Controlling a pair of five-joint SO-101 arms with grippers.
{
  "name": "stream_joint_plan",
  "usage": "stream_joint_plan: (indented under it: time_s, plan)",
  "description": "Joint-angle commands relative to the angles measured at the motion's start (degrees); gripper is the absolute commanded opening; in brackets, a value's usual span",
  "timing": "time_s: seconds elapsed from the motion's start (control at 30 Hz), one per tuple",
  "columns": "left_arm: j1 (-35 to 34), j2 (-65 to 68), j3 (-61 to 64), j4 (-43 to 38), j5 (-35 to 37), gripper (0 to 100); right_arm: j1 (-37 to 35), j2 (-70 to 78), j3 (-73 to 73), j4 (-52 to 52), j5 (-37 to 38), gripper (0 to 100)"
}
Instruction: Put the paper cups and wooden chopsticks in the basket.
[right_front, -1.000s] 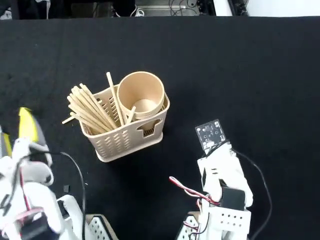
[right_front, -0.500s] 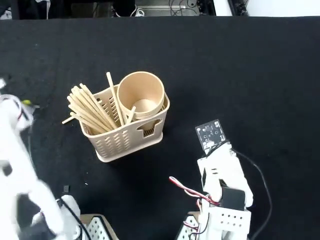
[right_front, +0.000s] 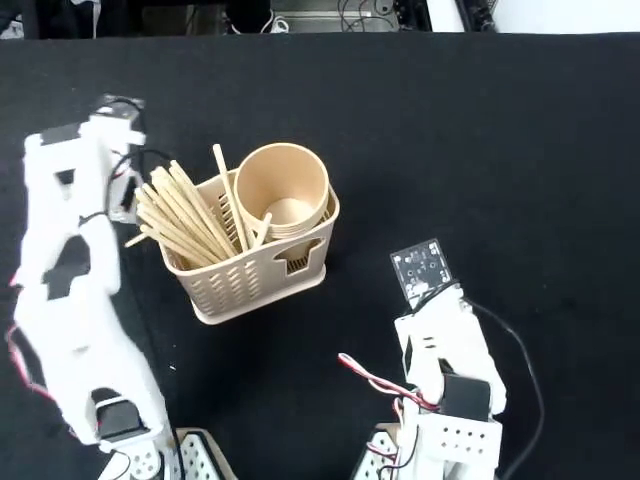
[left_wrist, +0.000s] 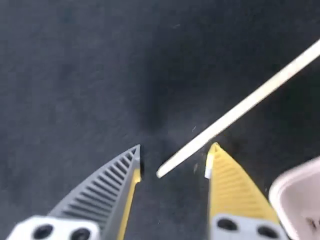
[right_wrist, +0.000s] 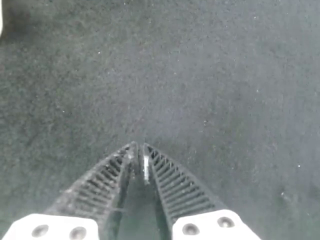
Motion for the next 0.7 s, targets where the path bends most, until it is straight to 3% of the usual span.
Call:
stream_joint_plan:
  time_s: [0.0, 0.2, 0.37, 0.47, 0.67]
  plan:
    - [3.3, 10.5, -15.5, 4.5, -0.5, 16, -0.9, -4.3, -1.2, -0.7, 0.2, 1.3]
    - [3.6, 20.6, -28.7, 12.8, -0.8, 2, -0.9, -4.3, -1.2, -0.7, 0.2, 1.3]
    - [2.1, 23.5, -35.0, 19.9, -2.7, 3, -0.9, -4.3, -1.2, -0.7, 0.3, 1.3]
    - [0.5, 21.5, -37.2, 22.2, -1.8, 3, -0.9, -4.3, -1.2, -0.7, 0.3, 1.4]
    - [-5.0, 8.4, -34.2, 22.2, 7.6, 3, -0.9, -4.3, -1.2, -0.8, 0.3, 1.4]
